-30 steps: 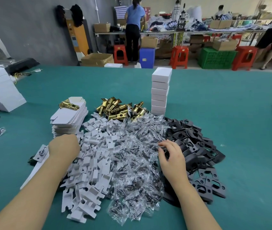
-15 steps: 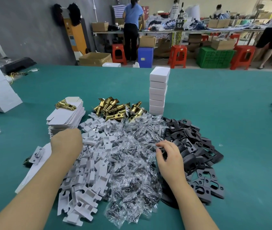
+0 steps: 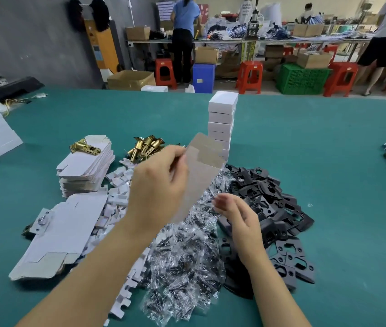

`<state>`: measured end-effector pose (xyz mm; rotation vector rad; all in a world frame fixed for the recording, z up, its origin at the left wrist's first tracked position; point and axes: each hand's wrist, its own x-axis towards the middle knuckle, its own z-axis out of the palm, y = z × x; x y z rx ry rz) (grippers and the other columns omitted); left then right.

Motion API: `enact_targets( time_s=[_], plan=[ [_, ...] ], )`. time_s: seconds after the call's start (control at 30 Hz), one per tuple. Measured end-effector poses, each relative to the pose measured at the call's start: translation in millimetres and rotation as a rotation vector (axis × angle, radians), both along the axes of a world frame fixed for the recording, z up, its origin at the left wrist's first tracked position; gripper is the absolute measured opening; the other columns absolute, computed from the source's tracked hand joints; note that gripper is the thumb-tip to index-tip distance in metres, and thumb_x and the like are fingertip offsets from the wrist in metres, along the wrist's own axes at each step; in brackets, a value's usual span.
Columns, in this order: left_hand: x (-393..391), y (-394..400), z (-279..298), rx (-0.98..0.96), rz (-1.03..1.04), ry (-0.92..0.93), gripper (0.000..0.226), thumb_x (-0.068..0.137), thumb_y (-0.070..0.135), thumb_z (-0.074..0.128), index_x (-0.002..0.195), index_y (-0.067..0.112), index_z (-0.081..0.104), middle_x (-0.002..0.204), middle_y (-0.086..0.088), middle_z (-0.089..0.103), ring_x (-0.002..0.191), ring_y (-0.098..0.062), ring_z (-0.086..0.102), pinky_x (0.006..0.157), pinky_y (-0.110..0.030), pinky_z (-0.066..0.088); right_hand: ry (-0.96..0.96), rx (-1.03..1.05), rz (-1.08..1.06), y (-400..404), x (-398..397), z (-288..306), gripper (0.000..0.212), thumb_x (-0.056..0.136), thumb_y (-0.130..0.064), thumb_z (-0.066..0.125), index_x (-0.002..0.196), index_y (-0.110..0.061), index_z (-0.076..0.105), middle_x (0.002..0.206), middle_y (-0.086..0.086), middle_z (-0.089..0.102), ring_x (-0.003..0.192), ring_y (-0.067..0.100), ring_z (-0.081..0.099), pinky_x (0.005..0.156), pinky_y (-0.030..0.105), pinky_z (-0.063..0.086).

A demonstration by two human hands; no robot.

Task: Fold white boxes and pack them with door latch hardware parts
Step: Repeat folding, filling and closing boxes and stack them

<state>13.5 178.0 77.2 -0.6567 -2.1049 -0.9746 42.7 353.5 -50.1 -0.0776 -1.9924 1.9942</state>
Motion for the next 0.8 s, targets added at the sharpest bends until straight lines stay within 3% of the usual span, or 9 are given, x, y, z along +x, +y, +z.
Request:
enact_targets(
  time_s=[0.07, 0.13, 0.3, 0.37, 0.43, 0.5, 0.63, 0.73, 0.8],
  plan=[
    [-1.8, 17.7, -12.0, 0.148, -0.050, -0.256, 0.012, 0.100, 0.010, 0.059, 0.099, 0.018, 0.068, 0.075, 0.019, 0.061, 0.066, 0.009, 0.055, 0.057, -0.004, 0.039, -0.097, -0.273, 0.128, 0.4, 1.0, 6.8, 0.042, 0.091, -0.062, 0.054, 0.107, -0.033, 0.079, 0.117, 0.006, 0.076, 0.113, 0.026, 0.071, 0.098, 0.043, 0.057],
    [-9.0, 32.0, -31.0, 0.237, -0.039, -0.467, 0.012, 0.103, 0.014, 0.056, 0.100, 0.020, 0.066, 0.079, 0.017, 0.062, 0.066, 0.010, 0.055, 0.057, -0.006, 0.040, -0.197, -0.439, 0.179, 1.0, 1.0, 7.4, 0.058, 0.082, -0.073, 0.052, 0.113, -0.032, 0.078, 0.124, 0.012, 0.073, 0.116, 0.031, 0.069, 0.098, 0.050, 0.056],
    [-20.9, 52.0, -75.3, 0.358, 0.021, -0.627, 0.018, 0.105, 0.018, 0.051, 0.101, 0.033, 0.060, 0.087, 0.016, 0.062, 0.076, 0.012, 0.057, 0.061, -0.006, 0.043, -0.378, -0.689, 0.301, 7.0, 1.6, 5.7, 0.078, 0.087, -0.078, 0.035, 0.135, -0.025, 0.067, 0.138, 0.019, 0.064, 0.120, 0.041, 0.063, 0.100, 0.057, 0.050],
    [-22.6, 56.9, -84.1, 0.405, 0.042, -0.682, 0.021, 0.106, 0.021, 0.050, 0.125, 0.028, 0.055, 0.090, 0.013, 0.062, 0.078, 0.006, 0.059, 0.060, -0.010, 0.044, -0.398, -0.713, 0.324, 5.2, 0.9, 6.8, 0.078, 0.087, -0.078, 0.031, 0.134, -0.028, 0.069, 0.139, 0.016, 0.065, 0.119, 0.035, 0.066, 0.096, 0.050, 0.055],
    [-21.2, 61.1, -90.1, 0.445, -0.023, -0.720, 0.041, 0.104, 0.026, 0.052, 0.140, 0.040, 0.038, 0.098, 0.013, 0.061, 0.081, 0.003, 0.062, 0.062, -0.013, 0.046, -0.403, -0.714, 0.329, 3.9, 0.0, 7.4, 0.077, 0.088, -0.078, 0.029, 0.133, -0.029, 0.069, 0.137, 0.014, 0.066, 0.115, 0.030, 0.070, 0.087, 0.044, 0.059],
    [-16.9, 64.2, -93.7, 0.459, -0.149, -0.754, 0.062, 0.096, 0.035, 0.062, 0.141, 0.055, 0.026, 0.113, 0.018, 0.058, 0.092, 0.002, 0.065, 0.067, -0.015, 0.051, -0.410, -0.708, 0.304, 5.1, -1.6, 8.0, 0.078, 0.085, -0.079, 0.031, 0.128, -0.029, 0.073, 0.130, 0.014, 0.071, 0.107, 0.028, 0.073, 0.080, 0.040, 0.061],
    [-14.8, 66.6, -97.2, 0.459, -0.308, -0.787, 0.097, 0.075, 0.048, 0.081, 0.138, 0.073, 0.012, 0.135, 0.017, 0.051, 0.115, 0.002, 0.061, 0.083, -0.014, 0.052, -0.438, -0.656, 0.240, 11.5, -6.3, 2.8, 0.077, 0.081, -0.082, 0.034, 0.118, -0.030, 0.078, 0.129, 0.015, 0.071, 0.116, 0.030, 0.070, 0.085, 0.041, 0.060],
    [-17.1, 64.5, -100.1, 0.410, -0.312, -0.749, 0.098, 0.072, 0.056, 0.079, 0.143, 0.071, 0.014, 0.141, 0.008, 0.048, 0.123, -0.011, 0.057, 0.096, -0.037, 0.054, -0.445, -0.620, 0.239, 14.5, -7.1, -2.1, 0.078, 0.080, -0.084, 0.035, 0.119, -0.031, 0.077, 0.130, 0.015, 0.070, 0.118, 0.031, 0.069, 0.087, 0.043, 0.059],
    [-18.0, 61.4, -102.1, 0.325, -0.309, -0.750, 0.090, 0.072, 0.067, 0.073, 0.142, 0.073, 0.017, 0.144, 0.011, 0.040, 0.127, -0.007, 0.050, 0.099, -0.043, 0.053, -0.430, -0.595, 0.251, 15.5, -5.8, -1.6, 0.079, 0.074, -0.089, 0.043, 0.117, -0.032, 0.078, 0.128, 0.015, 0.071, 0.114, 0.032, 0.071, 0.087, 0.043, 0.060]
  ],
)
